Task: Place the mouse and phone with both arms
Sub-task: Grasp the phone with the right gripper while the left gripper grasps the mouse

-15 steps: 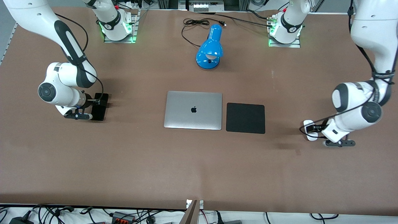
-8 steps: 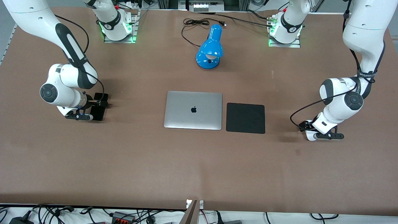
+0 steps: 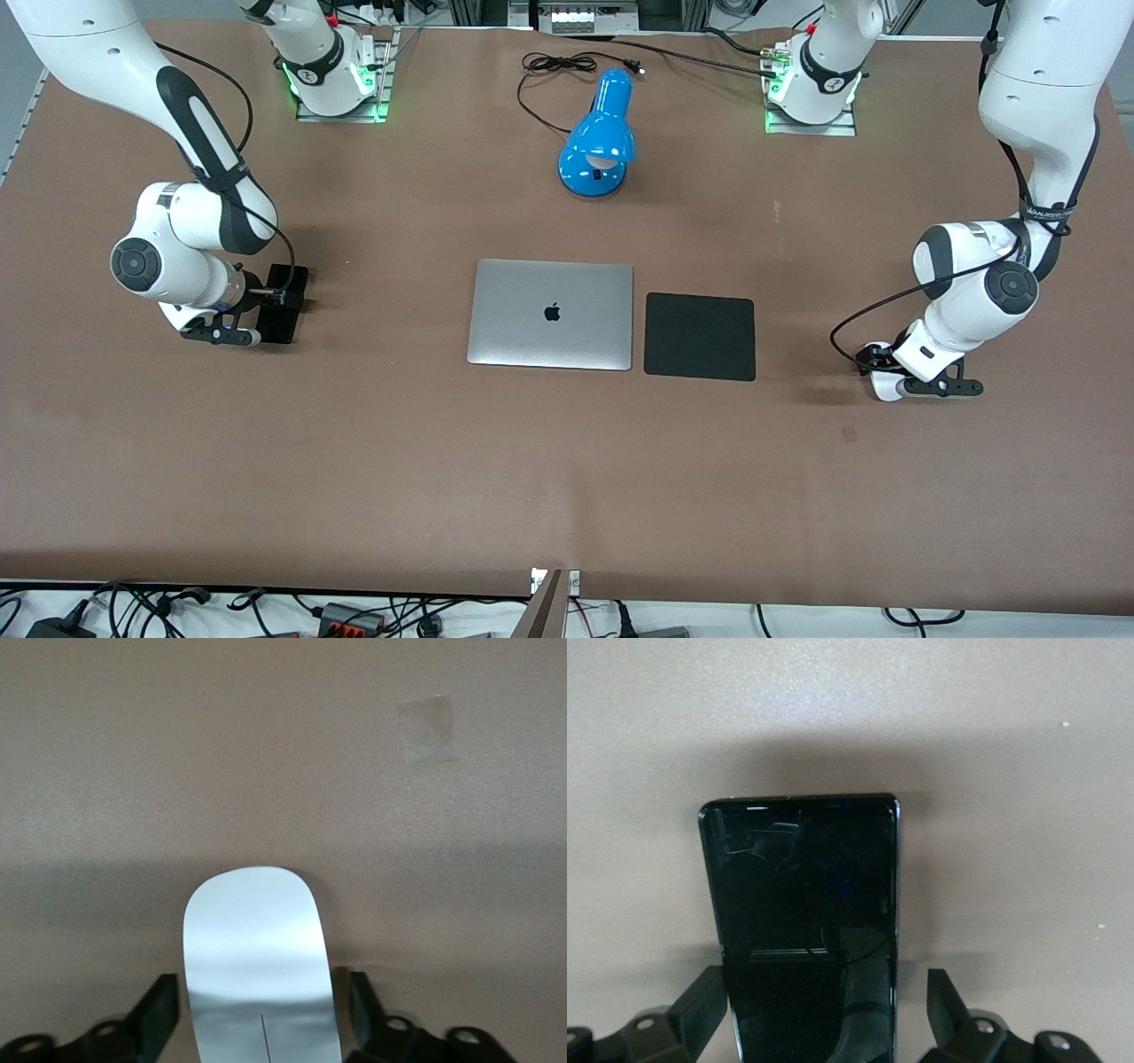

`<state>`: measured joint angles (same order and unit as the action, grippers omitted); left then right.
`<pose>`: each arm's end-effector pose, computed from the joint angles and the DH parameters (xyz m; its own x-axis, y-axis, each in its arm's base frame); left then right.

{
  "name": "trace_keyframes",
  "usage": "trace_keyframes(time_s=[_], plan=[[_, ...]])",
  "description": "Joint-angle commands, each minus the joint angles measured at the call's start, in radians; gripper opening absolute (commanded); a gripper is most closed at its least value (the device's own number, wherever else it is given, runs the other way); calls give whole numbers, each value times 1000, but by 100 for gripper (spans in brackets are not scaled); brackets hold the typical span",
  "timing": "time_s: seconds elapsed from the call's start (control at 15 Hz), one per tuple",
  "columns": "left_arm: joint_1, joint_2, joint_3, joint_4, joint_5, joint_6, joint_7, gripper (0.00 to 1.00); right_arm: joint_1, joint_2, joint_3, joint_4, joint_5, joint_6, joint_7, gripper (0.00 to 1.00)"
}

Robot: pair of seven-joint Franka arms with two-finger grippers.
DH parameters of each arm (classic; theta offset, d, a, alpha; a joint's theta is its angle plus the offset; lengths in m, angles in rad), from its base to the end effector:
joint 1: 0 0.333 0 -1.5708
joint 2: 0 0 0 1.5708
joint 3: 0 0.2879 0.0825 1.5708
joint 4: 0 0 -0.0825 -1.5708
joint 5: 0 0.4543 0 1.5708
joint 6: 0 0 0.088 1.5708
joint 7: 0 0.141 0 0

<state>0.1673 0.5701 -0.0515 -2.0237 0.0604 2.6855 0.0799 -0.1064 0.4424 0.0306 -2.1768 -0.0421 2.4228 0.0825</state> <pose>0.6288 0.0695 0.0541 0.9957 -0.0082 0.0922 -0.0072 -0.9999 -0.0111 0.5533 -0.0411 0.0500 0.9731 -0.1252 -0.1935 -0.1229 -0.9921 0.0239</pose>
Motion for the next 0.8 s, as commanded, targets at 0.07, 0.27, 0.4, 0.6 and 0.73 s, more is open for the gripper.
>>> trace_keyframes(time_s=[0.07, 0.27, 0.4, 0.6, 0.73], plan=[[9, -3, -5, 2, 13, 8, 5, 30, -9, 12, 14, -1, 8, 15, 46, 100], [9, -4, -5, 5, 13, 7, 4, 30, -7, 22, 14, -1, 8, 21, 62, 100], [9, -9, -5, 11, 13, 5, 4, 30, -7, 32, 14, -1, 8, 35, 62, 100], [8, -16, -7, 42, 13, -38, 6, 30, -7, 32, 14, -1, 8, 33, 62, 98], [8, -26, -11, 95, 13, -140, 8, 30, -6, 32, 14, -3, 8, 25, 48, 59]])
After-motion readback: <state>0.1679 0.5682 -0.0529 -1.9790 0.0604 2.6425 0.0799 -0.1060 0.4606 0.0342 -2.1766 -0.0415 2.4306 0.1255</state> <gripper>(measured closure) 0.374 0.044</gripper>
